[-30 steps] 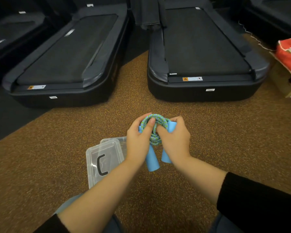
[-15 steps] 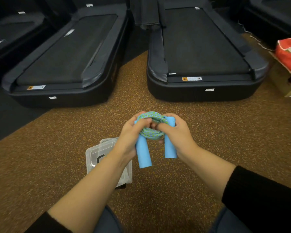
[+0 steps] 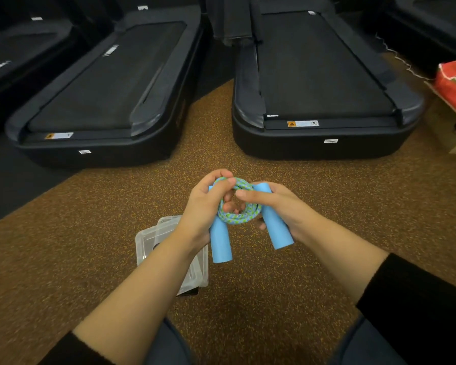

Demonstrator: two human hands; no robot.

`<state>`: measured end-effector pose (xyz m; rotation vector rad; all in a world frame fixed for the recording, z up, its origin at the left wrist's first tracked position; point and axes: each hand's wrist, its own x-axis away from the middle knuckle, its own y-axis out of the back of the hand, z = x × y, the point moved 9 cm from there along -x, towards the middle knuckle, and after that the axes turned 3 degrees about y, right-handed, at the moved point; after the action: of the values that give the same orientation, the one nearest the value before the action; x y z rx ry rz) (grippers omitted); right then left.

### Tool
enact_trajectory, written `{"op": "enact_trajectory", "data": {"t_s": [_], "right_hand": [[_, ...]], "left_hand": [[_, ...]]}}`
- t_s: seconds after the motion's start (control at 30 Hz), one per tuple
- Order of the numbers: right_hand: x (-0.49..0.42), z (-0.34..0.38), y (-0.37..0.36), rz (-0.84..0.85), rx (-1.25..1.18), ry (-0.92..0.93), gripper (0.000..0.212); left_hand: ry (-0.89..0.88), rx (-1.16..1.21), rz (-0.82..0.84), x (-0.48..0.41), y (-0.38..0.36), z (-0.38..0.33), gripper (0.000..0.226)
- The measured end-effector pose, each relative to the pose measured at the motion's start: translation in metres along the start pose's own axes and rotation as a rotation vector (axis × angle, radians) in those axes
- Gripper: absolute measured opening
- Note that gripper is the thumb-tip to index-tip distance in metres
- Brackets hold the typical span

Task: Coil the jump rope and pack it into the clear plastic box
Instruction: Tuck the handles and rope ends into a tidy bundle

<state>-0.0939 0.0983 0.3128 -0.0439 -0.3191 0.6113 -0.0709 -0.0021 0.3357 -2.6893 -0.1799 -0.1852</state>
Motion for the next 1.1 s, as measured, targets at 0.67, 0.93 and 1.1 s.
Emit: {"op": "enact_trajectory", "data": {"t_s": [0.67, 0.93, 1.1], "right_hand": [[0.025, 0.014, 0.013, -0.594, 0.357, 0.431, 0.007], [0.014, 0.007, 0.005, -0.483, 0.360, 0.381, 0.010], [0.000, -0.011, -0.003, -0.308, 0.153, 0.295, 0.035]], "left_hand": [[-0.086, -0.384, -0.326, 0.010, 0.010, 0.022, 0.052], [-0.195, -0.377, -0.344, 0.013, 0.011, 0.012, 0.020], [-0.200, -0.366, -0.370, 0.012, 0.021, 0.020, 0.017]]}}
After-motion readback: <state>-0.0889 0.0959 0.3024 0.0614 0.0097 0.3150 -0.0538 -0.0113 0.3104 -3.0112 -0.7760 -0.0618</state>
